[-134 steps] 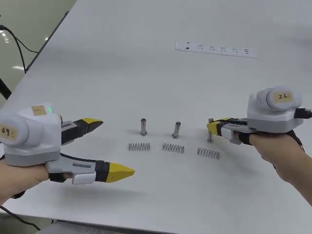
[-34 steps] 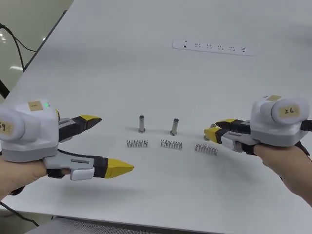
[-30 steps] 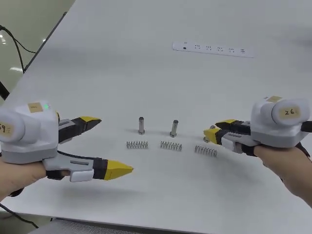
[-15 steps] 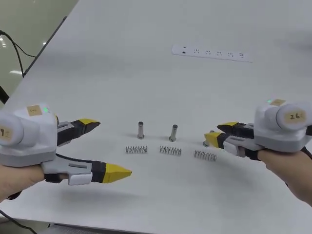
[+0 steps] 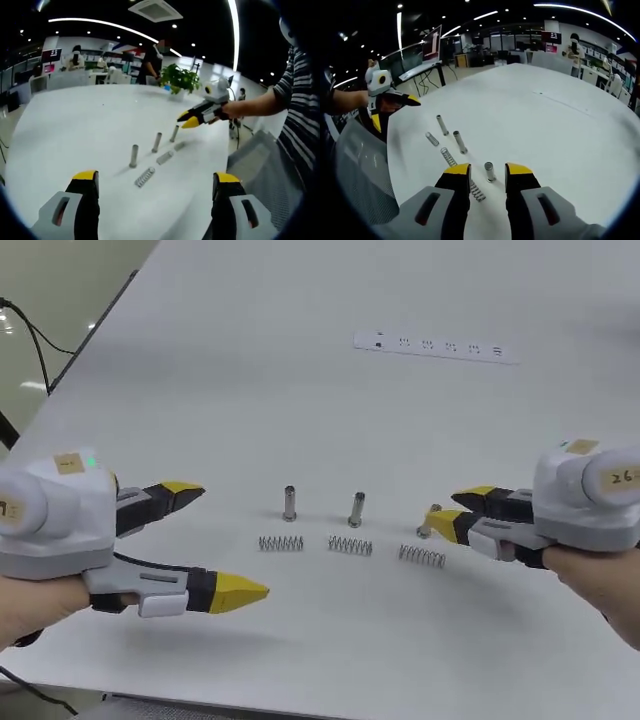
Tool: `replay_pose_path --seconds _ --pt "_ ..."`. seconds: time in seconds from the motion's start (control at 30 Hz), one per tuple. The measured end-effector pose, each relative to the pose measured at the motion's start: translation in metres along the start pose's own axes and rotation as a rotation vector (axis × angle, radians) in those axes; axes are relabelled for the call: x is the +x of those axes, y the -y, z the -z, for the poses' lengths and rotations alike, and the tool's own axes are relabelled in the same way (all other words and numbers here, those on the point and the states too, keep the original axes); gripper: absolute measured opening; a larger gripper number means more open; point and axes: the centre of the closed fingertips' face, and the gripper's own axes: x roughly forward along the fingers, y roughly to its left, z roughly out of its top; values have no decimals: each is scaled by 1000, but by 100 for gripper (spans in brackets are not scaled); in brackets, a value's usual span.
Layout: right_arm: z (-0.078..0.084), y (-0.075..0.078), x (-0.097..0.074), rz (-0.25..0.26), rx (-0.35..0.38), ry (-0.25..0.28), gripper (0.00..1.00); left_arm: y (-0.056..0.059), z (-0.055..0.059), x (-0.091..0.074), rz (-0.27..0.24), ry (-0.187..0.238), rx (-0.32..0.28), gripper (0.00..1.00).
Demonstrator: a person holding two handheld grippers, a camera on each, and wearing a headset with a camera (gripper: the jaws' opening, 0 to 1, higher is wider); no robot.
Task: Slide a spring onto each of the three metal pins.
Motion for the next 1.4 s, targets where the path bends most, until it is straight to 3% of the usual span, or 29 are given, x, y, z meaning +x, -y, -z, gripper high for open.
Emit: replay_pose_path --seconds 0.4,0.73,1.07,1.4 --pt "11 -6 -6 -35 -59 -39 24 1 2 1 2 -3 -4 91" --pt "27 -12 -7 -65 -154 -102 24 0 1 0 -1 0 -4 91" --pt "32 -22 -5 -106 -239 -143 23 0 2 0 -3 0 -4 91" --pt "44 -25 0 -156 -399 -214 22 1 4 -2 -2 -8 2 91"
